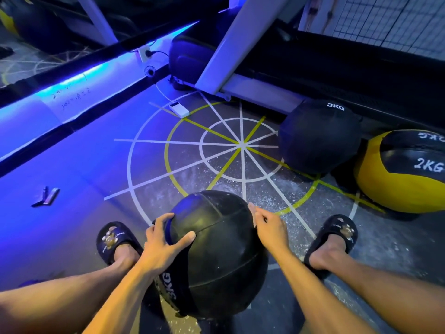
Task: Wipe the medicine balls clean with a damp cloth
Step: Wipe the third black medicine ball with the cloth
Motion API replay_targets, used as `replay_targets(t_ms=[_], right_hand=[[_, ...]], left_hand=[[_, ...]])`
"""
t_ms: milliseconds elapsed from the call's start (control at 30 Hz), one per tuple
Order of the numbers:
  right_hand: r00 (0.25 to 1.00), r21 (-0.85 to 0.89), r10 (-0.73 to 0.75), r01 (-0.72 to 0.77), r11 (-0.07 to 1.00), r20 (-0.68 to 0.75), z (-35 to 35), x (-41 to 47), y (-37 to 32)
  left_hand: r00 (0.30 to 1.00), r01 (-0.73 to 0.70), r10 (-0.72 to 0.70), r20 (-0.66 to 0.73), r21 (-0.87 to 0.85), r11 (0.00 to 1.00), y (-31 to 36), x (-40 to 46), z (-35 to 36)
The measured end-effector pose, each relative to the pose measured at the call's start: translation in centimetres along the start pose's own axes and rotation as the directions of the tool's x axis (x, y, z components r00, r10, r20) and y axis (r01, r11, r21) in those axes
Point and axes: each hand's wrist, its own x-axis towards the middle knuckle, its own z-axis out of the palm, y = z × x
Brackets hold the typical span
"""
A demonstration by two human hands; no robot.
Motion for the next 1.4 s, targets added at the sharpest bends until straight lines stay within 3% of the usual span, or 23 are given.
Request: replay_targets(t_ms=[67,167,200,300,333,367,433,500,533,600,667,733,767,833,867,933,1000,1067,1167,1200,1300,1333,1400], right_hand=[[0.969,-0.039,-0.247,0.247,0.968,-0.008,1.8,-1.4,-1.8],[0.833,-0.050,-0.541,0.549,0.835,0.114,3.0,-3.2,-1.8],[0.850,-0.063,-0.515,0.523,0.850,0.115,2.2,-2.3,-1.2],[0.991,-0.045,-0.129,0.131,0.990,0.043,-0.4,1.3,-0.1],[0.993,-0.070,-0.116,0.118,0.991,0.036,-0.4,1.4,-0.4],[0.978,-0.093,-0.206,0.208,0.974,0.026,0.1,0.8,-1.4],[0.841,-0.051,-0.527,0.535,0.843,0.121,1.7,-1.8,-3.8],[0.717,-0.012,-0.650,0.674,0.739,0.250,2.0,-2.5,-4.7],[0.751,-0.019,-0.608,0.633,0.774,0.258,1.8,-1.2,-4.3],[0.930,-0.117,-0.331,0.350,0.929,0.160,0.7,2.8,-3.1],[0.981,-0.213,-0.086,0.123,0.969,0.173,0.4,5.4,-2.8],[0.934,-0.205,-0.230,0.291,0.935,0.274,1.5,4.5,-4.5],[0.866,-0.150,-0.364,0.433,0.889,0.344,2.0,2.8,-5.8],[0.766,-0.072,-0.474,0.554,0.829,0.435,2.2,1.8,-6.1],[0.784,-0.076,-0.431,0.514,0.855,0.446,1.6,2.7,-5.7],[0.907,-0.222,-0.217,0.310,0.925,0.360,0.3,5.6,-4.3],[0.945,-0.297,-0.088,0.186,0.937,0.315,-0.1,6.7,-3.7],[0.898,-0.275,-0.258,0.365,0.890,0.355,0.8,4.9,-5.2],[0.753,-0.142,-0.435,0.563,0.814,0.494,1.0,2.2,-6.5],[0.764,-0.143,-0.403,0.534,0.833,0.503,0.7,3.1,-6.4],[0.911,-0.299,-0.150,0.276,0.914,0.383,0.2,6.7,-5.4],[0.918,-0.314,-0.118,0.247,0.917,0.379,0.6,7.0,-5.5],[0.862,-0.272,-0.197,0.353,0.895,0.467,2.0,5.8,-7.0]], left_hand=[[1.000,-0.004,0.004,-0.015,0.014,1.000,0.5,-0.2,0.5],[1.000,0.012,-0.012,-0.016,0.019,1.000,0.3,0.0,0.8],[1.000,0.011,-0.011,-0.015,0.027,1.000,0.5,-0.2,0.9],[1.000,-0.014,0.015,-0.020,0.064,0.998,1.2,-0.8,1.4],[1.000,-0.017,0.019,-0.014,0.080,0.997,1.4,-0.9,1.7],[1.000,-0.023,0.023,-0.003,0.092,0.995,1.7,-1.1,2.0],[0.999,-0.037,0.037,0.006,0.100,0.994,2.1,-1.1,2.2],[0.999,-0.049,0.049,0.005,0.137,0.989,2.3,-0.9,2.3],[0.999,-0.054,0.054,0.004,0.148,0.988,2.4,-1.0,2.5],[0.997,-0.076,0.077,0.002,0.157,0.985,2.8,-1.1,2.9],[0.997,-0.082,0.082,0.009,0.181,0.980,2.7,-1.2,3.4],[0.995,-0.098,0.098,0.010,0.193,0.976,2.5,-1.2,3.6],[0.995,-0.100,0.100,0.009,0.194,0.976,2.4,-1.1,3.7],[0.994,-0.107,0.108,0.006,0.215,0.971,2.4,-1.0,3.7],[0.994,-0.109,0.109,0.009,0.224,0.968,2.5,-1.2,3.8],[0.993,-0.121,0.120,0.020,0.225,0.967,2.6,-1.4,4.1],[0.992,-0.124,0.120,0.030,0.242,0.962,2.6,-1.6,4.3],[0.991,-0.136,0.132,0.032,0.249,0.959,2.5,-1.7,4.4],[0.990,-0.138,0.132,0.041,0.284,0.949,2.5,-2.1,4.3],[0.990,-0.141,0.135,0.041,0.286,0.948,2.5,-2.3,4.3],[0.988,-0.155,0.147,0.050,0.302,0.940,2.9,-2.8,4.7],[0.987,-0.160,0.151,0.054,0.306,0.939,3.0,-2.8,4.8],[0.987,-0.161,0.150,0.057,0.324,0.932,3.1,-2.8,4.8]])
